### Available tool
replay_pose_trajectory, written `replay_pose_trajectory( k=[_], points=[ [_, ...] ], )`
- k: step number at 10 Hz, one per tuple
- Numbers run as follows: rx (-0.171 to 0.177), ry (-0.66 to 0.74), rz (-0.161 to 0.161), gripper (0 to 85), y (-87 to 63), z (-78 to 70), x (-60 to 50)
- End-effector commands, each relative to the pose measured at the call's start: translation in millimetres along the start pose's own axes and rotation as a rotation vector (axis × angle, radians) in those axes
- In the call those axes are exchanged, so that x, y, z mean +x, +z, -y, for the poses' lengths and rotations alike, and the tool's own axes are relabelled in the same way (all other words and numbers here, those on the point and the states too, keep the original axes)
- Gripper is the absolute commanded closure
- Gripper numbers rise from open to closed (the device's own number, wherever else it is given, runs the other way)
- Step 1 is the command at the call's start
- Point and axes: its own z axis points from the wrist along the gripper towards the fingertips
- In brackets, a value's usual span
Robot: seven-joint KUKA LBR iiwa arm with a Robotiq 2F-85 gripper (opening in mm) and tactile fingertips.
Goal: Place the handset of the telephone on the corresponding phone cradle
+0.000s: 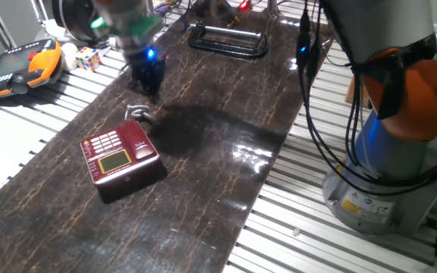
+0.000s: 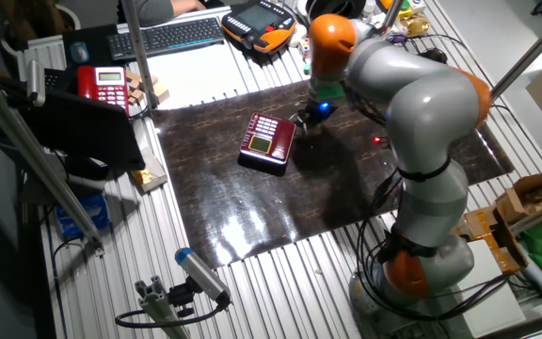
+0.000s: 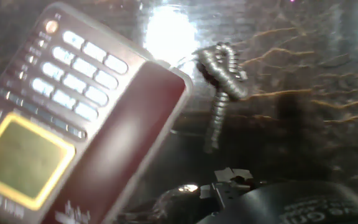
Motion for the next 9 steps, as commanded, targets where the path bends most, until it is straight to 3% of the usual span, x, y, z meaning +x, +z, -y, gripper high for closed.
replay_pose_trajectory(
  k=[1, 2, 4, 9],
  points=[
    [-0.006, -0.016, -0.002, 83.0, -8.0, 3.2, 3.5],
    [-0.029, -0.031, -0.012, 83.0, -13.9, 6.2, 9.7],
    [-0.011, -0.073, 0.017, 83.0, -19.6, 8.7, 23.3],
    [-0.057, -0.119, 0.019, 83.0, -19.4, 16.5, 31.7]
  ],
)
